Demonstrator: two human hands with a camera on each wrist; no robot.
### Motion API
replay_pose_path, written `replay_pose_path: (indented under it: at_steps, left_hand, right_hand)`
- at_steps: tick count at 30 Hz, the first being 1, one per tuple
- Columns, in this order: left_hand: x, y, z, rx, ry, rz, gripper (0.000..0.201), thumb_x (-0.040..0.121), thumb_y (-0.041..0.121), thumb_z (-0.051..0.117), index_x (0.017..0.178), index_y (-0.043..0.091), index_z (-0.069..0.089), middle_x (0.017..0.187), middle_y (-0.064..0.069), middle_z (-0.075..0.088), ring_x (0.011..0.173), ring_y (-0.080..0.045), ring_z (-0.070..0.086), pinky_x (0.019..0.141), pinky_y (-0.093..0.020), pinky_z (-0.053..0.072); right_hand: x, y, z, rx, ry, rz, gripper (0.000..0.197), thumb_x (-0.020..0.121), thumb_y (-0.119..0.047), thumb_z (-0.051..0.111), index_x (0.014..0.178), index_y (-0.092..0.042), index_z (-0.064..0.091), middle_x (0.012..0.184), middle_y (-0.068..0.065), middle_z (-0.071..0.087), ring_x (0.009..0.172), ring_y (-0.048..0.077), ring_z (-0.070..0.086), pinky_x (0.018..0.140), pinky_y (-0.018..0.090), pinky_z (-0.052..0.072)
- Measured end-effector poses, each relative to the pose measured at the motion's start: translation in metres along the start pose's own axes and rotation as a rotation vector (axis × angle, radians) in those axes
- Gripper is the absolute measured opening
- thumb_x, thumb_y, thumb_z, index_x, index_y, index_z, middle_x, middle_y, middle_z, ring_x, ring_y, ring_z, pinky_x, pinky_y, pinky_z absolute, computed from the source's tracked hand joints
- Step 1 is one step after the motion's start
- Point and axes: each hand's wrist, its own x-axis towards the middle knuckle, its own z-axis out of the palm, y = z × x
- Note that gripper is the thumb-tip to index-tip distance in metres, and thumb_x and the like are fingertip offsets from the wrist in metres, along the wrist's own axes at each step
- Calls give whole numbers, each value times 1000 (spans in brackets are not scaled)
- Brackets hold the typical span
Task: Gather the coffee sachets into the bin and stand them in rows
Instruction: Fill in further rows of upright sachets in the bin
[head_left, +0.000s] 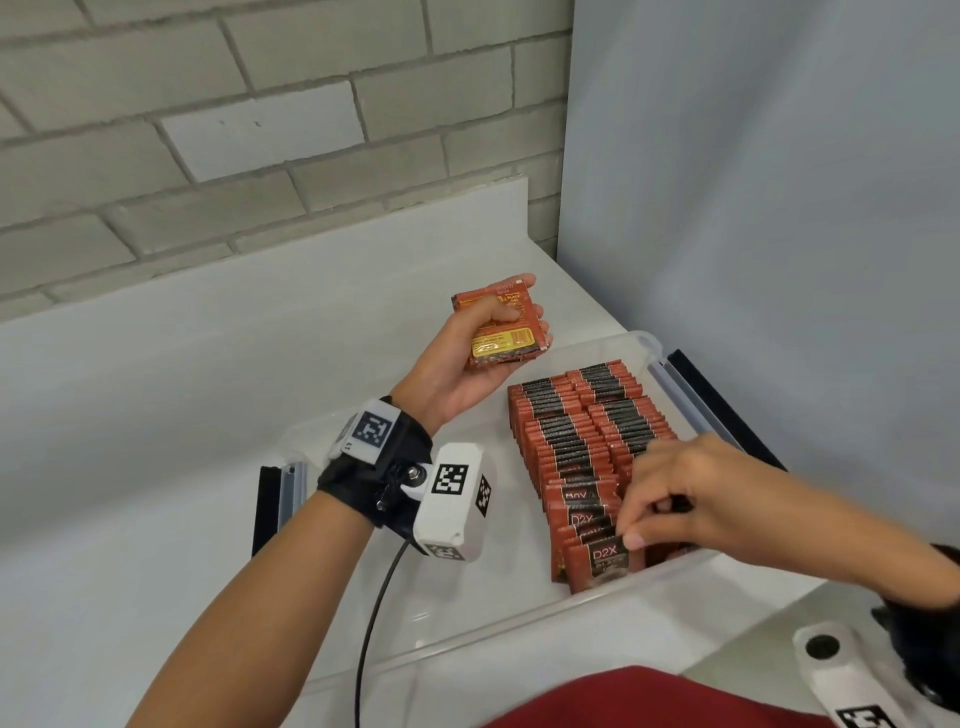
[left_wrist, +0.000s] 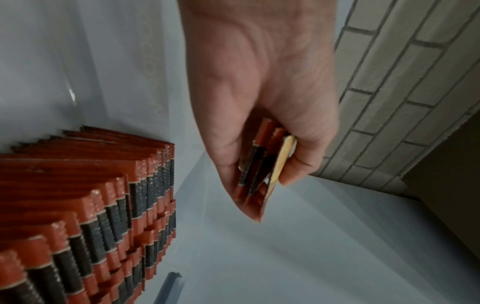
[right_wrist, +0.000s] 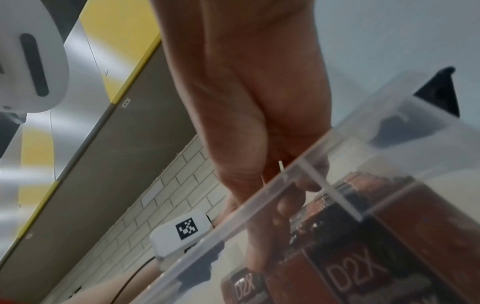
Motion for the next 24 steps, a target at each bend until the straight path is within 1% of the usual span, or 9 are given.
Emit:
replay_pose_path:
  at_steps: [2, 5, 8, 10, 14, 18, 19, 21, 24]
  left_hand:
    - [-1, 0, 0, 2, -7, 2, 35, 86, 0, 48, 118, 9, 61, 90, -10, 64, 78, -18, 68, 75, -30, 57]
    - [-2, 0, 2, 23, -28, 11, 37, 82, 2, 53, 116, 11, 63, 89, -8, 69, 81, -21, 70, 85, -32, 56]
    - [-2, 0, 1, 46, -26, 12, 40, 75, 5, 59, 113, 13, 66, 92, -7, 71, 88, -22, 69, 90, -32, 53]
    - [-1, -1, 1, 48, -24, 4, 40, 75, 5, 61, 114, 14, 66, 93, -5, 71, 89, -20, 68, 92, -34, 52]
    - [0, 0, 1, 55, 6, -24, 30, 78, 3, 62, 108, 9, 64, 94, -7, 70, 84, -18, 70, 87, -32, 55]
    - [0, -1, 1, 96, -10, -43, 29, 73, 6, 66, 102, 7, 63, 90, -7, 72, 82, -19, 71, 81, -29, 57]
    - [0, -1, 1, 108, -19, -46, 29, 73, 6, 66, 101, 7, 64, 90, -7, 72, 83, -19, 71, 80, -29, 58]
    - [0, -2, 2, 125, -38, -52, 27, 74, 6, 66, 100, 7, 64, 90, -7, 72, 82, -19, 71, 77, -28, 58]
    - [-1, -6, 4, 167, -70, -57, 19, 78, 3, 67, 97, 7, 65, 89, -8, 71, 81, -20, 70, 72, -29, 57]
  right_hand:
    - [3, 0, 3, -15, -1, 2, 3, 82, -34, 71, 85, -35, 74, 78, -18, 63, 89, 4, 51, 77, 19, 43]
    - [5, -2, 4, -23, -13, 7, 10, 83, -32, 71, 79, -39, 67, 76, -19, 60, 90, 3, 50, 76, 17, 43]
    - [7, -3, 4, -38, -28, 14, 12, 84, -33, 70, 77, -40, 64, 80, -19, 60, 91, 1, 49, 80, 19, 43]
    - [7, -2, 5, -40, -29, 15, 12, 84, -34, 70, 77, -41, 63, 81, -19, 60, 92, 0, 49, 82, 20, 43]
    - [9, 2, 6, -27, -33, -11, 10, 83, -34, 71, 78, -41, 65, 83, -20, 61, 95, 0, 49, 84, 18, 42]
    - [10, 7, 1, 41, -42, -36, 5, 82, -36, 71, 86, -38, 74, 88, -24, 66, 94, 1, 56, 80, 12, 43]
    - [10, 7, -2, 97, -18, -39, 8, 80, -38, 70, 87, -38, 75, 88, -25, 67, 91, 1, 58, 77, 12, 44]
    - [12, 5, -9, 225, 101, -21, 16, 76, -43, 67, 89, -38, 75, 85, -27, 69, 84, 1, 62, 71, 11, 46]
    - [21, 5, -13, 390, 379, 19, 19, 73, -44, 66, 87, -33, 74, 82, -17, 71, 78, 2, 63, 69, 11, 46]
